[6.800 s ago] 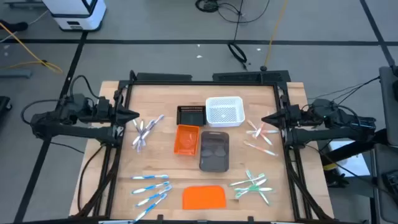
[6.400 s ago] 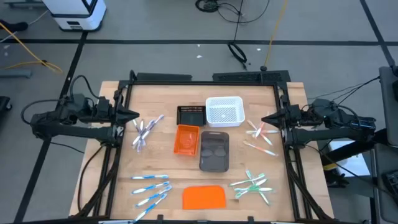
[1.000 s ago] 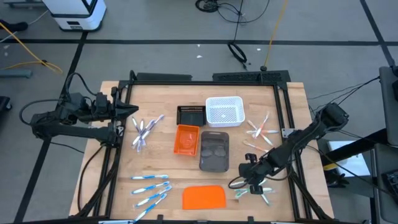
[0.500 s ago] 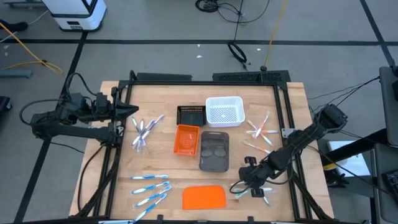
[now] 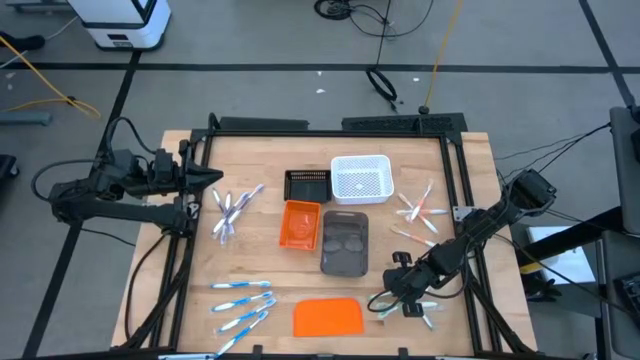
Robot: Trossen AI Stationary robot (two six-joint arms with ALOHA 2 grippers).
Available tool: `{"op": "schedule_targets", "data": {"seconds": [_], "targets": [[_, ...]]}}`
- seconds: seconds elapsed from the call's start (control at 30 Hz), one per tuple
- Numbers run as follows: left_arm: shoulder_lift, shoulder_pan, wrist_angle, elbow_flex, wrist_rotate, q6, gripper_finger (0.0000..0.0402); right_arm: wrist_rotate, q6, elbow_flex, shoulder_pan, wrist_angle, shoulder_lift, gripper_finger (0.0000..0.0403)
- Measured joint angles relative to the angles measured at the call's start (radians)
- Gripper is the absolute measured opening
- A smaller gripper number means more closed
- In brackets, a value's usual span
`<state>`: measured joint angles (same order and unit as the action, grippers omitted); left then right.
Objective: Pick & Place Toothbrushes
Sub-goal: Put the green toothbrush into the orange bin
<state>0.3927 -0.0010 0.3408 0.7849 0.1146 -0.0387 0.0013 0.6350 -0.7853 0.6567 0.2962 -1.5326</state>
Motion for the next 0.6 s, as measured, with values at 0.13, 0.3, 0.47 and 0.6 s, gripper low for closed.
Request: {"op": "schedule_targets", "data": {"seconds": [0.13, 0.3, 0.47, 0.6], "targets": [[0.0, 0.0, 0.0, 0.0, 0.0, 0.0, 0.0024, 0.001, 0.0, 0.0, 0.0, 0.0, 0.0, 0.0083], [0.0, 0.0, 0.0, 0.0, 0.0, 0.0, 0.0024, 0.0, 0.0, 0.0, 0.0, 0.0, 0.0, 0.0034], [0.0, 0.0, 0.0, 0.0, 0.0, 0.0, 0.0024, -0.001, 0.001, 0.0, 0.0, 0.0, 0.0, 0.0008], [0.0, 0.0, 0.0, 0.0, 0.0, 0.0, 0.0024, -0.002, -0.002, 0.0, 0.0, 0.0, 0.001, 0.0003]]}}
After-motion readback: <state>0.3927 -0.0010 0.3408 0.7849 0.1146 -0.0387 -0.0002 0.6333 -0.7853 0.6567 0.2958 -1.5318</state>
